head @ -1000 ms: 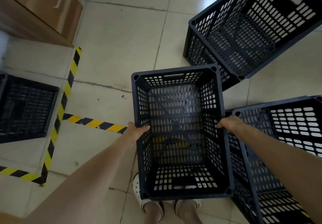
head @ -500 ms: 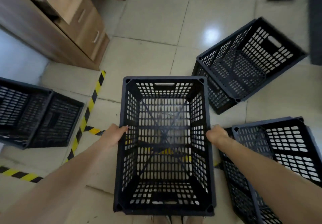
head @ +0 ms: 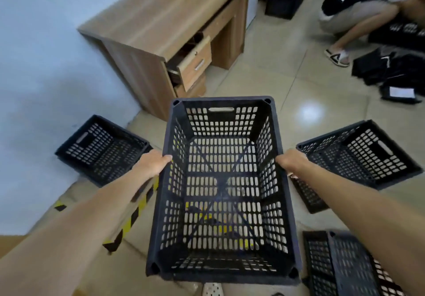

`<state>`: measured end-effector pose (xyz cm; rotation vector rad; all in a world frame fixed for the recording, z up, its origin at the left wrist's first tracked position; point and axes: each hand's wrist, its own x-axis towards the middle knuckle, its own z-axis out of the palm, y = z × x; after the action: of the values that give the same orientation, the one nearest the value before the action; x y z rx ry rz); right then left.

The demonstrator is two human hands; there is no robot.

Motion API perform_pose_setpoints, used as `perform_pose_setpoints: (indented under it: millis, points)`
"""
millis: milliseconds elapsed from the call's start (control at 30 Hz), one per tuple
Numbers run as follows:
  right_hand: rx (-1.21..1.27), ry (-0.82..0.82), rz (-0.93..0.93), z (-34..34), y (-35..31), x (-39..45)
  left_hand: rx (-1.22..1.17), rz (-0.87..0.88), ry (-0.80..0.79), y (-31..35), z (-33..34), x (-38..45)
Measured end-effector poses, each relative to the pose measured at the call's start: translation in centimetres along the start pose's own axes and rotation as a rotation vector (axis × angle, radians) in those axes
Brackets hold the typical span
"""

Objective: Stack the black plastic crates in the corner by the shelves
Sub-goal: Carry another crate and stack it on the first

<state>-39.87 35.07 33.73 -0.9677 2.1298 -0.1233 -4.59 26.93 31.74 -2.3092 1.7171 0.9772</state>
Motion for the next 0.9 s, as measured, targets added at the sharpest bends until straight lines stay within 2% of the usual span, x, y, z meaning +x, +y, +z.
perform_pose_setpoints:
  millis: [100, 333, 533, 700, 900]
  points:
    - [-0.098, 0.041, -0.101, -0.5, -4.5, -2.1, -0.008, 0.009, 0.016, -2.7, -3.6, -1.5]
    - [-0.361, 0.026, -0.262, -1.2, -16.2, -7.5, 0.004, -0.009, 0.078, -9.5, -12.9, -4.1]
    - [-0.38, 0.029, -0.434, 0.9, -26.4, -8.7, 0.003, -0.072, 0.158, -14.9, -21.2, -5.0]
    - [-0.497, -0.016, -0.546, 4.3, -31.7, -9.6, -0.066, -0.174, 0.168, -20.0, -23.3, -4.2]
    - [-0.587, -0.135, -0.601, 8.0, -37.3, -6.8, -0.072, -0.303, 0.2, -22.5, -23.9, -2.6]
